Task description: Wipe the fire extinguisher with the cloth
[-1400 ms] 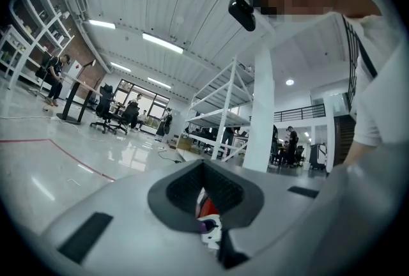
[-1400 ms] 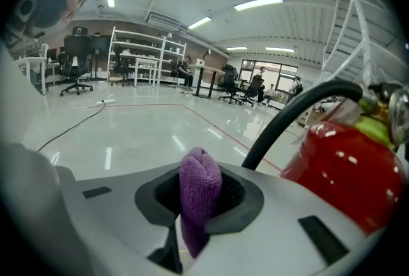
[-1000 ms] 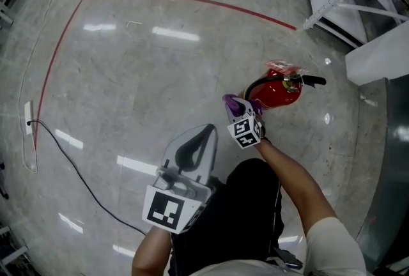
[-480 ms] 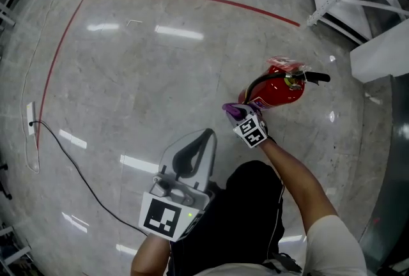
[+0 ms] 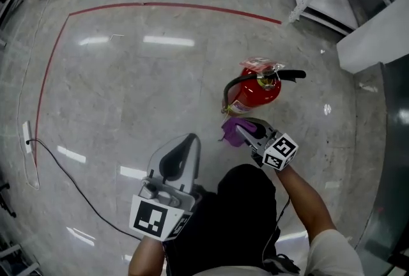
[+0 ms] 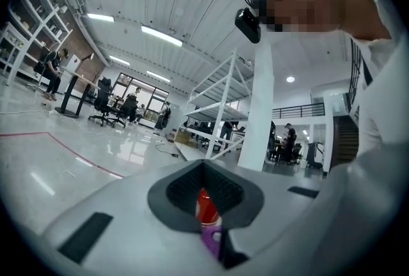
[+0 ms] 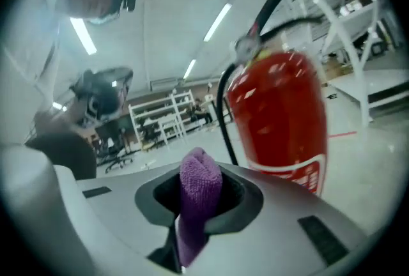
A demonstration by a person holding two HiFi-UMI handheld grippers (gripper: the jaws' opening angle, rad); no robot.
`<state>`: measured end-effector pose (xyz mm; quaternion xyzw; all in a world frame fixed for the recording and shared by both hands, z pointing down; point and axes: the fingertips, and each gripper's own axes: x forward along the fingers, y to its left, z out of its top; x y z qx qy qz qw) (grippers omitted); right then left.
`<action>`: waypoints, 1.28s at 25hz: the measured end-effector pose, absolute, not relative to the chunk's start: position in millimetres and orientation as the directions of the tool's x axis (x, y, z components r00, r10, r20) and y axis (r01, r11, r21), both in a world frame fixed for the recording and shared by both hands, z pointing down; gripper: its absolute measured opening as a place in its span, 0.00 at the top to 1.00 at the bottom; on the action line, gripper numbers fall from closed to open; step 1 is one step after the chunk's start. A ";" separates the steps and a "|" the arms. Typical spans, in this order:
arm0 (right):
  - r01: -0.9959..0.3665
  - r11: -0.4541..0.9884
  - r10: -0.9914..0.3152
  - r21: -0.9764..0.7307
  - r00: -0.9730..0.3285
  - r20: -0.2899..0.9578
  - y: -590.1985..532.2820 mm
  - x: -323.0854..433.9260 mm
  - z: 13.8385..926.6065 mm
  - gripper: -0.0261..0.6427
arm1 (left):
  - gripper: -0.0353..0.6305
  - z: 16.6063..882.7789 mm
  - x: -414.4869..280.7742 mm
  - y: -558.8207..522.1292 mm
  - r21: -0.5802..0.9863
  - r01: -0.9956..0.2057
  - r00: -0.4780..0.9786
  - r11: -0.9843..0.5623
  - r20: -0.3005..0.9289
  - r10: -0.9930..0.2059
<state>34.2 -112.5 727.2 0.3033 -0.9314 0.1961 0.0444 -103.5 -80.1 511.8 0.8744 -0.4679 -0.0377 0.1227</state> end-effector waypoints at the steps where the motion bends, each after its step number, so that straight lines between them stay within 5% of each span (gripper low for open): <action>1: -0.610 0.704 -0.605 -0.365 -0.783 0.143 -116.4 53.2 707.6 0.86 | 0.94 513.0 -99.3 -81.6 0.251 -0.808 0.560 -0.532 0.050 -0.827; 5: -0.755 0.521 -0.820 -0.398 -0.573 0.013 -123.5 137.2 657.8 0.86 | 0.94 515.8 -78.4 -84.0 0.262 -0.801 0.570 -0.539 0.055 -0.820; 10: -0.932 0.277 -0.960 -0.236 -0.259 -0.102 -131.1 213.2 601.5 0.86 | 0.94 509.1 -58.5 -81.7 0.251 -0.789 0.591 -0.561 0.055 -0.805; 23: -0.790 0.519 -0.830 0.326 -0.557 -0.030 -163.7 64.0 588.5 0.86 | 0.94 514.1 -85.2 -83.0 0.241 -0.821 0.548 -0.517 0.077 -0.833; 32: -0.696 0.587 -0.780 0.413 -0.623 0.058 -144.1 25.5 622.3 0.86 | 0.94 521.5 -91.9 -91.3 0.277 -0.804 0.562 -0.527 0.062 -0.825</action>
